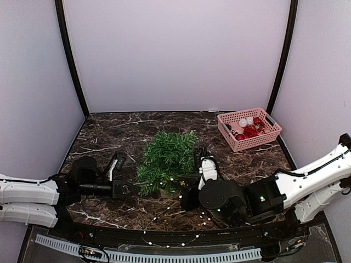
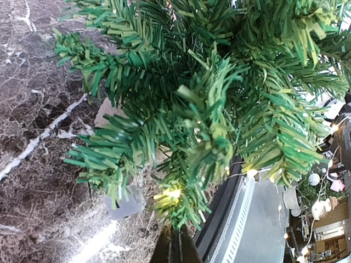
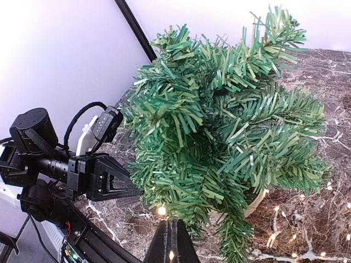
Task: Decorate the small christmas tree
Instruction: Wrap the side of the string light in the gap of the branches.
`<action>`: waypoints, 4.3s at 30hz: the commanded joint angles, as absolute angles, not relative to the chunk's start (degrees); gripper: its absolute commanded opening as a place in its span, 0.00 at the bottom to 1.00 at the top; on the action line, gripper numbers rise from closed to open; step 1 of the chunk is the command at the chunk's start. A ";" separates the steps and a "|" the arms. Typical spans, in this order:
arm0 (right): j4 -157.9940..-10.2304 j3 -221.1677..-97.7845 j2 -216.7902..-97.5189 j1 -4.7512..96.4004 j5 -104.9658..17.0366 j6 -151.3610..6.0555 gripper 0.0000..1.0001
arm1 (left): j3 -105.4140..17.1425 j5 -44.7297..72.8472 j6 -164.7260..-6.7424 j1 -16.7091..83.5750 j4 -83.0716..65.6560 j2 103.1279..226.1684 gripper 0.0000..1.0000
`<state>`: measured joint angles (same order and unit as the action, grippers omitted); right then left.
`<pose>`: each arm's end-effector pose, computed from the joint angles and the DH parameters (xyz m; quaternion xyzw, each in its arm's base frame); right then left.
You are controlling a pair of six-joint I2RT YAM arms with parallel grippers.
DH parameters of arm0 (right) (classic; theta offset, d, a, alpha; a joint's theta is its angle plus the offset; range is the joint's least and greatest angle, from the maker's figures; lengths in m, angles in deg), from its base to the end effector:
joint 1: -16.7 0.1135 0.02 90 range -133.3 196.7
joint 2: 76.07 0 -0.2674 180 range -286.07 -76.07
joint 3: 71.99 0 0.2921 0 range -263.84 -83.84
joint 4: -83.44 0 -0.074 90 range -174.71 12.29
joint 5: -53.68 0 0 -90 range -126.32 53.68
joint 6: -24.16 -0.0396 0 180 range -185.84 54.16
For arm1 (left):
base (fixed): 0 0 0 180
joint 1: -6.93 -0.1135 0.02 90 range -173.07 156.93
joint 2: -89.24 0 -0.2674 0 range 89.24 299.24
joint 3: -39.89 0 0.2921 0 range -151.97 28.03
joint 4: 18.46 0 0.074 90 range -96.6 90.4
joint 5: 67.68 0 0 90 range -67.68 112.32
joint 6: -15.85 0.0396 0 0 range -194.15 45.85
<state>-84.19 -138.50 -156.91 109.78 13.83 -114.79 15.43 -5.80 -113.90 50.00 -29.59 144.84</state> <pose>0.0116 0.3504 0.2605 -0.0836 0.7981 0.3321 0.4958 0.1489 -0.1648 0.1458 0.1623 0.7903 -0.5172 0.2856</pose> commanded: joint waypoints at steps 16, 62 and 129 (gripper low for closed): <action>-82.44 -135.41 -156.03 117.47 10.27 -111.00 0.00 | 15.51 1.98 -116.72 49.94 -26.88 144.24 0.00; -78.17 -132.03 -157.40 109.08 8.66 -115.01 0.00 | 13.55 5.69 -115.02 49.92 -23.71 145.73 0.00; -85.69 -128.68 -153.94 97.48 0.09 -101.09 0.00 | 9.03 10.21 -104.97 49.89 -17.67 144.76 0.00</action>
<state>-79.76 -130.10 -155.32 98.98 1.92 -106.55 11.26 8.74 -108.17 50.00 -18.92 145.40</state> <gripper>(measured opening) 0.006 0.010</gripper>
